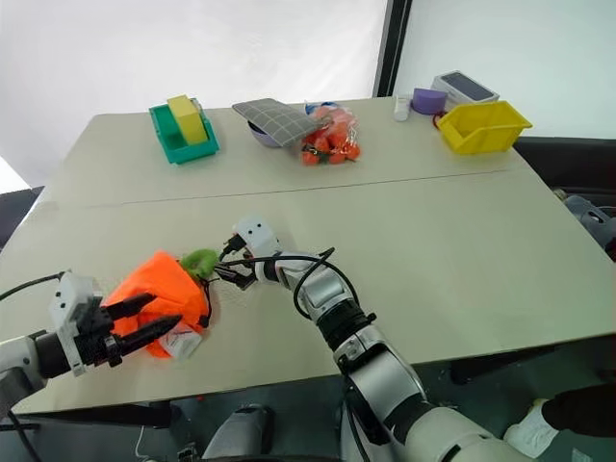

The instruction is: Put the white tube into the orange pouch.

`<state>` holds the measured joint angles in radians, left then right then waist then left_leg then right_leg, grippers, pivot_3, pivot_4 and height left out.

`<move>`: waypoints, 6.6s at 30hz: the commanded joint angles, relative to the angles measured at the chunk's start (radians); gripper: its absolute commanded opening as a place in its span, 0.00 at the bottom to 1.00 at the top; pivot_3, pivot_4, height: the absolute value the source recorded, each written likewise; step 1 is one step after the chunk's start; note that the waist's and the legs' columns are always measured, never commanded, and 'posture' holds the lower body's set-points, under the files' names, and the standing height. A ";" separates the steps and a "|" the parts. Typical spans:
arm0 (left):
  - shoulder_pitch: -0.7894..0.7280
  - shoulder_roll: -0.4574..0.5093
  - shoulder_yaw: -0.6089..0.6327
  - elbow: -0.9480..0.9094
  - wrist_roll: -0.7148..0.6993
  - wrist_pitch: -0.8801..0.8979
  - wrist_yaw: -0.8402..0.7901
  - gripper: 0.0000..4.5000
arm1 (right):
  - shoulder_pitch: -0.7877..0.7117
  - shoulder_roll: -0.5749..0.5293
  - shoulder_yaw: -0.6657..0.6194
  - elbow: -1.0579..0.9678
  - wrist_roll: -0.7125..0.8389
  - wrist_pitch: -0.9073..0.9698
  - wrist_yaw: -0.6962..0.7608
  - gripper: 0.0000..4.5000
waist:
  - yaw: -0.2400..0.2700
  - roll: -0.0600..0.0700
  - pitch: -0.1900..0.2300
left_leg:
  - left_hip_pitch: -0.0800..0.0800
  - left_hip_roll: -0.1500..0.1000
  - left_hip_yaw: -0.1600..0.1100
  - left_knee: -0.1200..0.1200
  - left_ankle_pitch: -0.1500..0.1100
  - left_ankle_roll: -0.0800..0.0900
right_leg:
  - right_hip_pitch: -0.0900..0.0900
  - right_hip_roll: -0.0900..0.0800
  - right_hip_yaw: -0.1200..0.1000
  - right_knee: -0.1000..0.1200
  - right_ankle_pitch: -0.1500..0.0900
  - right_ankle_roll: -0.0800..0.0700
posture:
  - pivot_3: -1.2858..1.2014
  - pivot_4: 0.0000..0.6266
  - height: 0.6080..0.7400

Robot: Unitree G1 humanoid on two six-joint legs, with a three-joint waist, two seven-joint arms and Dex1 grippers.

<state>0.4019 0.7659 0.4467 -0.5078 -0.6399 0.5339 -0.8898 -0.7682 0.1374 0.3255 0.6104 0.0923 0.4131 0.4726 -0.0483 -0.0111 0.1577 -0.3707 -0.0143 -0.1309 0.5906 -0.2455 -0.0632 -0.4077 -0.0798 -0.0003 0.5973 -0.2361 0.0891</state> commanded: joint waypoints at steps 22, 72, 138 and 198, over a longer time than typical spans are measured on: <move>-0.455 0.005 -0.192 -0.040 -0.120 0.283 0.411 0.99 | 0.351 -0.249 -0.038 -0.700 0.103 0.067 0.168 0.02 | 0.005 -0.001 0.000 | 0.002 0.000 -0.002 0.002 0.000 0.000 | 0.003 0.001 -0.001 0.002 0.000 0.002 | 0.52 0.24 1.00; -0.635 -0.192 -0.388 0.216 0.112 0.373 0.364 0.01 | 0.441 -0.332 -0.034 -0.793 0.110 0.059 0.130 0.02 | 0.026 -0.006 -0.004 | 0.003 0.000 -0.001 0.002 0.001 0.000 | 0.005 0.001 0.000 0.001 0.000 0.002 | 0.52 0.24 1.00; -0.232 -0.112 -0.337 -0.254 0.159 0.119 0.320 0.86 | 0.447 -0.241 -0.440 -0.855 0.597 0.387 -0.021 0.00 | 0.035 -0.001 -0.002 | -0.001 0.000 0.000 0.003 0.001 0.000 | 0.003 0.000 0.000 -0.002 -0.001 0.002 | 0.52 0.24 1.00; -0.557 -0.131 -0.512 0.095 0.367 -0.077 0.227 0.86 | 0.492 -0.158 -0.465 -0.897 0.813 0.343 -0.190 0.00 | 0.031 0.000 -0.002 | 0.000 0.000 0.000 0.002 0.001 0.000 | 0.003 0.001 0.000 -0.001 0.000 0.001 | 0.52 0.24 1.00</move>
<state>-0.1551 0.6469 -0.1220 -0.4122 -0.2445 0.4891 -0.6682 -0.2753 -0.0348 -0.1268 -0.2682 0.8592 0.7501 0.2916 -0.0171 -0.0110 0.1560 -0.3710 -0.0142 -0.1312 0.5923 -0.2446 -0.0632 -0.4049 -0.0791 -0.0007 0.5967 -0.2360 0.0902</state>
